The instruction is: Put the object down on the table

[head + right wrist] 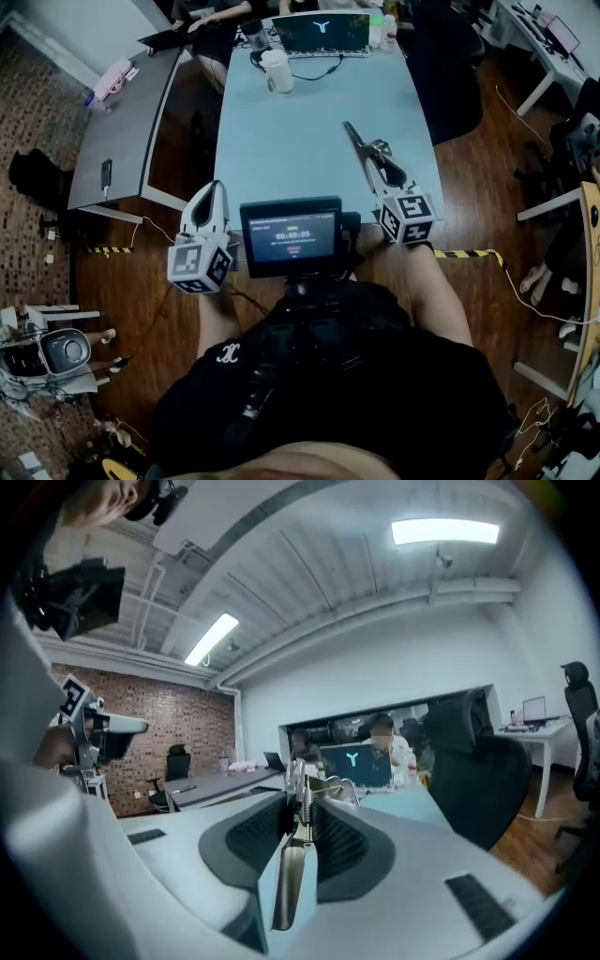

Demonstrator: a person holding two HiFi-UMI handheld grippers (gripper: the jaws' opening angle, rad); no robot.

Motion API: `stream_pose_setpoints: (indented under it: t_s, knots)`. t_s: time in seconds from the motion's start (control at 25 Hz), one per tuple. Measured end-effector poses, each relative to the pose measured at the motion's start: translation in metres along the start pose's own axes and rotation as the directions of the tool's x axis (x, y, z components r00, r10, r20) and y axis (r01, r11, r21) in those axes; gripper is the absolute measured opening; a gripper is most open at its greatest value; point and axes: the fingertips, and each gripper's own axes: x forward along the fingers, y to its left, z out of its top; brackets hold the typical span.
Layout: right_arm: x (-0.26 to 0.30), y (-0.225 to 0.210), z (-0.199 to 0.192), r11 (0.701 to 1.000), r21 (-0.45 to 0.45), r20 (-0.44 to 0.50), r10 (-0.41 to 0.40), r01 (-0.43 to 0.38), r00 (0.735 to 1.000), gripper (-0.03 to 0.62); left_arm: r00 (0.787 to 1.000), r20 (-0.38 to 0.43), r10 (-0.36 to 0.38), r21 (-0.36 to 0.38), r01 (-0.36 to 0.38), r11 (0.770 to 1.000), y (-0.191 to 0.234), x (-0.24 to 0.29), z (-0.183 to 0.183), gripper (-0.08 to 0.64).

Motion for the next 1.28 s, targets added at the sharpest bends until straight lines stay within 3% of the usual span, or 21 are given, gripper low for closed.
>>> stream_pose_setpoints:
  t_s: [0.12,0.2,0.4,0.56,0.76,0.84,1.0,1.04,1.16,1.28]
  knots:
    - [0.026,-0.001,-0.061,1.0,0.019,-0.129,0.023,-0.021,0.991,0.069,1.0,-0.007,-0.004,0.003,0.004,1.0,-0.005,0.001,-0.006,-0.002]
    - [0.039,-0.001,-0.104,0.999,0.022,-0.231,0.042,-0.038,0.972,0.069,1.0,-0.01,-0.007,0.0,0.007,1.0,-0.009,0.0,-0.009,-0.002]
    - [0.064,-0.009,-0.197,0.997,0.072,-0.466,0.031,0.003,0.884,0.071,1.0,-0.02,-0.012,0.005,0.012,1.0,0.001,0.012,-0.008,-0.002]
    - [0.076,-0.01,-0.233,0.996,0.081,-0.573,0.02,0.032,0.819,0.072,1.0,-0.029,0.005,0.009,-0.005,1.0,0.022,0.019,-0.006,-0.002]
    - [0.065,-0.009,-0.257,0.997,0.078,-0.635,0.055,-0.007,0.771,0.103,0.999,-0.038,0.02,0.003,-0.02,1.0,0.02,0.017,-0.014,-0.002]
    - [0.06,-0.011,-0.262,0.999,0.037,-0.641,0.047,-0.031,0.766,0.126,0.999,-0.038,0.017,0.011,-0.016,1.0,0.014,0.018,-0.016,-0.002]
    - [0.056,-0.024,-0.26,0.998,-0.041,-0.623,0.005,-0.039,0.782,0.341,0.999,-0.034,0.005,0.015,-0.004,1.0,0.0,0.019,-0.017,-0.002]
    - [0.057,-0.028,-0.257,0.997,-0.066,-0.616,-0.02,-0.027,0.787,0.366,0.999,-0.036,0.002,0.012,-0.002,1.0,0.0,0.02,-0.017,-0.002]
    - [0.059,-0.037,-0.247,0.99,-0.144,-0.597,-0.098,0.014,0.797,0.391,0.999,-0.037,-0.002,0.01,0.003,1.0,0.004,0.022,-0.017,-0.002]
    - [0.06,-0.044,-0.213,0.978,-0.196,-0.488,-0.158,0.068,0.858,0.391,1.0,-0.031,0.0,0.007,0.0,1.0,0.008,0.021,-0.017,-0.002]
